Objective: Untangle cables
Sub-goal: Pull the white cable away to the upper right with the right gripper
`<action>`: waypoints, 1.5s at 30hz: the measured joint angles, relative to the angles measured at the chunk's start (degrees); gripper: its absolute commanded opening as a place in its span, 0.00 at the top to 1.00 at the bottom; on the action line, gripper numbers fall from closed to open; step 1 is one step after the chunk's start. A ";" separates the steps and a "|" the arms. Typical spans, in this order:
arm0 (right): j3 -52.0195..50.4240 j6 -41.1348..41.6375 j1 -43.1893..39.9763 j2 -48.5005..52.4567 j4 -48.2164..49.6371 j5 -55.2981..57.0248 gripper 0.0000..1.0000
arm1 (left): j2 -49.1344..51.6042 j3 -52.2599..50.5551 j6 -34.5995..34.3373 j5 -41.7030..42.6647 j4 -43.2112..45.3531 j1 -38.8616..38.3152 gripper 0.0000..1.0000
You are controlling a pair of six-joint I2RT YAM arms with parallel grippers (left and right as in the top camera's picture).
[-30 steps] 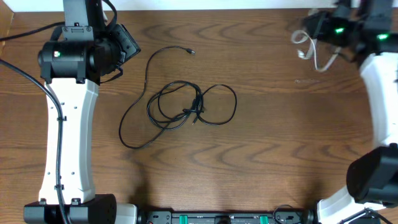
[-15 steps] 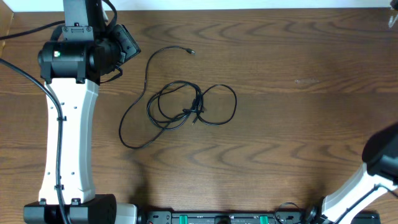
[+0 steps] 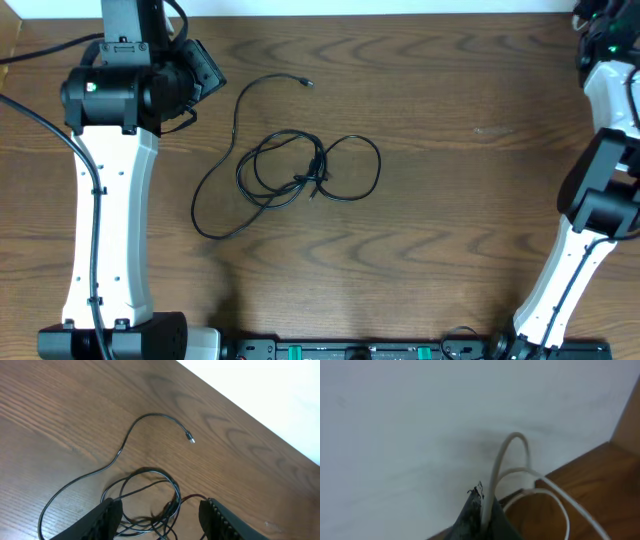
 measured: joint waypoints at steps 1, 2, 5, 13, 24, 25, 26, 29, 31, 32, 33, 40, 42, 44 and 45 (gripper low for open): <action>0.00 0.00 0.07 1.09 0.59 0.42 0.99 | 0.00 0.00 0.00 0.00 0.00 0.00 0.45; 0.00 0.00 0.17 1.88 0.63 0.72 0.99 | 0.00 0.00 0.00 0.02 0.00 0.00 0.45; 0.00 0.00 0.46 3.98 0.48 1.38 0.89 | 0.00 0.00 0.00 0.00 0.02 0.00 0.45; 0.13 -0.09 0.59 5.62 -2.40 1.05 0.01 | 0.00 0.00 0.00 0.00 0.00 0.00 0.45; 0.09 6.36 0.31 4.09 -24.96 -3.48 0.01 | 0.00 0.00 0.00 0.00 0.02 0.00 0.45; 0.04 6.60 0.26 3.28 -26.67 -3.76 0.01 | 0.00 0.00 0.00 0.00 0.02 0.00 0.45; 0.00 6.84 0.26 2.25 -28.46 -3.89 0.01 | 0.00 0.00 0.00 0.00 0.02 0.00 0.45; -0.04 7.28 0.26 -1.84 -33.79 -3.67 0.01 | 0.00 0.00 0.00 0.00 -0.02 0.00 0.45; -0.04 7.37 0.28 -4.70 -36.41 -3.34 0.01 | 0.00 0.00 0.00 0.00 0.02 0.00 0.45; -0.04 7.37 0.28 -6.05 -37.53 -3.28 0.01 | 0.00 0.00 0.00 0.00 0.00 0.00 0.45; -0.02 7.19 0.28 -7.63 -38.86 -3.28 0.01 | 0.00 0.00 0.00 0.00 0.00 0.00 0.45; 0.07 3.39 0.33 -14.93 -48.35 -12.98 0.01 | 0.00 0.00 4.04 0.00 -0.04 0.00 0.43; 0.07 2.80 0.46 -15.85 -50.88 -18.29 0.01 | 0.00 0.00 6.03 0.00 -0.24 0.00 0.42; 0.07 1.84 0.94 -16.48 -53.68 -24.41 0.01 | 0.00 0.00 7.96 0.00 -0.87 0.00 0.42; 0.07 1.25 1.55 -16.57 -55.54 -27.71 0.01 | 0.00 0.00 9.03 0.00 -1.22 0.00 0.42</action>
